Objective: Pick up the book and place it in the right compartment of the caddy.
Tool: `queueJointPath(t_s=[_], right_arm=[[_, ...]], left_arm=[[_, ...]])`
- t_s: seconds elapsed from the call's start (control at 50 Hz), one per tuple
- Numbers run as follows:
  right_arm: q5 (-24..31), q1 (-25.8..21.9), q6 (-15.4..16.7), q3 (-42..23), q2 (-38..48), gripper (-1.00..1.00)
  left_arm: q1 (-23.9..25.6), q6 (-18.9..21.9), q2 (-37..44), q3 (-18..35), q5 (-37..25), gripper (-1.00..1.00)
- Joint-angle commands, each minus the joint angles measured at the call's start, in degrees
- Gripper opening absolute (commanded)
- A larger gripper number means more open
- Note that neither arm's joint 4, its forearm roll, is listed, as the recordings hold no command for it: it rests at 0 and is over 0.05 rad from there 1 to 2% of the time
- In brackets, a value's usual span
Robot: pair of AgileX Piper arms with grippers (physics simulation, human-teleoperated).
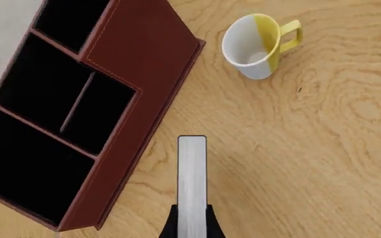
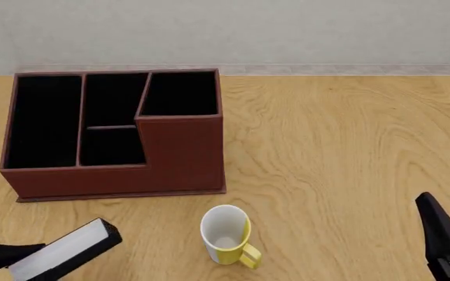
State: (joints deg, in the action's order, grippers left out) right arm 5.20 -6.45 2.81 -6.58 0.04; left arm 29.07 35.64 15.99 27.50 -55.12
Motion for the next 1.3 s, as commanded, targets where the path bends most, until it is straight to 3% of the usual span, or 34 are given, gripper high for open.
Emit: queueJointPath(t_s=[0.02,0.12,0.2,0.3,0.42,0.64,0.8,0.96,1.18,1.24,1.3], right_arm=[[0.0,-0.5,-0.1,-0.3,0.0,1.00],[0.1,-0.6,-0.2,-0.4,0.0,1.00],[0.3,-0.6,-0.1,-0.8,0.0,1.00],[0.3,-0.8,-0.1,-1.0,0.0,1.00],[0.2,-1.2,-0.3,-1.1,0.0,1.00],[0.0,-1.0,-0.9,-1.2,0.0,1.00],[-0.1,-1.0,-1.4,-1.2,0.0,1.00],[-0.4,-2.1,-1.6,-0.7,0.0,1.00],[0.0,-3.9,-1.4,-0.6,0.0,1.00],[0.4,-6.3,-0.3,-1.1,0.0,1.00],[1.0,-8.8,1.3,-1.7,0.0,1.00]], left_arm=[[0.1,-0.9,-3.1,4.9,-2.8,-1.00],[0.2,-2.2,-3.8,7.9,-4.2,-1.00],[1.8,-7.3,-3.5,12.7,-6.1,-1.00],[2.8,-9.7,-4.0,14.7,-8.6,-1.00],[5.1,-16.5,-2.8,22.0,-11.3,-1.00],[5.1,-21.6,1.4,29.8,-12.4,-1.00],[4.6,-25.9,6.0,38.4,-12.2,-1.00],[3.5,-27.2,10.9,43.4,-11.4,-1.00],[2.4,-25.4,17.3,49.0,-11.3,-1.00],[1.7,-23.2,19.8,49.8,-10.9,-1.00],[1.9,-23.8,22.1,52.0,-10.8,-1.00]])
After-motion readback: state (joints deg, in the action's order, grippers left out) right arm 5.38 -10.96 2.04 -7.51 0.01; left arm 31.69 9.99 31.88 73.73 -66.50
